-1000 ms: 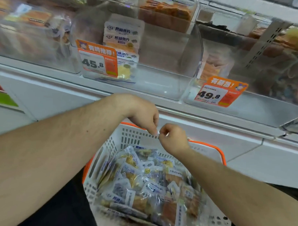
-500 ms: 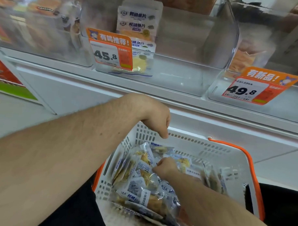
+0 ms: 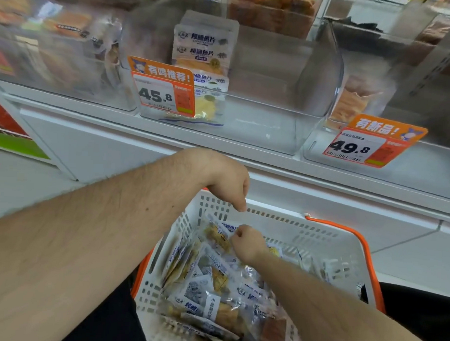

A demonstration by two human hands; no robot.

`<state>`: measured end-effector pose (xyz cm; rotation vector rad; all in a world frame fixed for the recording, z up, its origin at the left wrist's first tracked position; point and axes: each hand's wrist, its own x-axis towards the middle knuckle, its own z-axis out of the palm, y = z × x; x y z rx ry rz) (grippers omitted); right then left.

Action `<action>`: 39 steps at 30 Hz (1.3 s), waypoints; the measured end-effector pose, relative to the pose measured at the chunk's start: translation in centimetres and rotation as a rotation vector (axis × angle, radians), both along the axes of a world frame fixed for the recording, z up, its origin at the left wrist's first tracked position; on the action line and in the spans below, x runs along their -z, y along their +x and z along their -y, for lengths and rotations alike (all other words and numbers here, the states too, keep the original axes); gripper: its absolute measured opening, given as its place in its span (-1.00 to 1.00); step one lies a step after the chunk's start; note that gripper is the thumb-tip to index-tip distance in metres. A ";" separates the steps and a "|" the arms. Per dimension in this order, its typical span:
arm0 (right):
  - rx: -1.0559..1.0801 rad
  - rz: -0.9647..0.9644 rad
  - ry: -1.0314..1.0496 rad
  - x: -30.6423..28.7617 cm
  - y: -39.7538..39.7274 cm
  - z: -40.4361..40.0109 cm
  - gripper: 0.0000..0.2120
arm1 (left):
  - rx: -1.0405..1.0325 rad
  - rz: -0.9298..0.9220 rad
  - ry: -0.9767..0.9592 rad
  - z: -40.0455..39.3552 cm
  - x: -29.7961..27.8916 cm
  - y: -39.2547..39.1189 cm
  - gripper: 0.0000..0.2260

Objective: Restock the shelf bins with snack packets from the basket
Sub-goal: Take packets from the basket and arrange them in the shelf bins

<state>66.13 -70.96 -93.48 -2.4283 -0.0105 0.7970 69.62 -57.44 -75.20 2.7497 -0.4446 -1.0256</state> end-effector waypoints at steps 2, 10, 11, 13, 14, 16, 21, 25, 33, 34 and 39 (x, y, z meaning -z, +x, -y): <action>-0.005 0.066 0.021 -2.7 0.8 0.3 -0.80 | 0.007 0.029 0.000 -0.1 -0.5 0.1 -0.62; 0.539 -0.174 0.524 -12.4 2.4 1.9 -0.87 | -0.024 0.043 0.026 -0.1 -0.7 0.0 -0.58; 0.564 -0.199 0.577 -13.4 2.5 2.0 -0.86 | -0.028 0.017 0.012 0.0 -0.9 -0.3 -0.50; 0.604 -0.246 0.657 -15.1 2.4 2.1 -0.81 | -0.029 0.004 -0.032 0.2 -1.3 -1.0 -0.27; 0.627 -0.267 0.684 -16.0 2.3 2.2 -0.83 | -0.023 0.028 -0.054 0.4 -1.3 -1.4 -0.20; 0.676 -0.302 0.737 -17.7 2.1 2.3 -0.86 | 0.002 0.144 -0.085 0.8 -0.9 -1.6 -0.31; 0.589 -0.308 0.771 -21.2 1.8 2.9 -0.72 | -0.145 0.464 -0.266 0.0 -1.2 -1.2 -0.87; 0.480 0.033 0.541 -22.7 1.9 4.1 -0.77 | -0.419 0.388 -0.559 -2.1 -3.6 -1.2 -0.87; 0.287 0.336 0.445 -25.0 2.1 3.7 -0.74 | -0.730 0.243 -0.978 -4.9 -5.5 -1.1 -0.70; 0.267 0.332 0.468 -25.3 2.2 3.4 -0.76 | -0.739 0.233 -1.002 -5.0 -5.5 -1.1 -0.70; 0.164 0.249 0.622 -27.1 3.9 1.5 -0.85 | -0.801 0.260 -1.144 -5.7 -6.0 -0.9 -0.75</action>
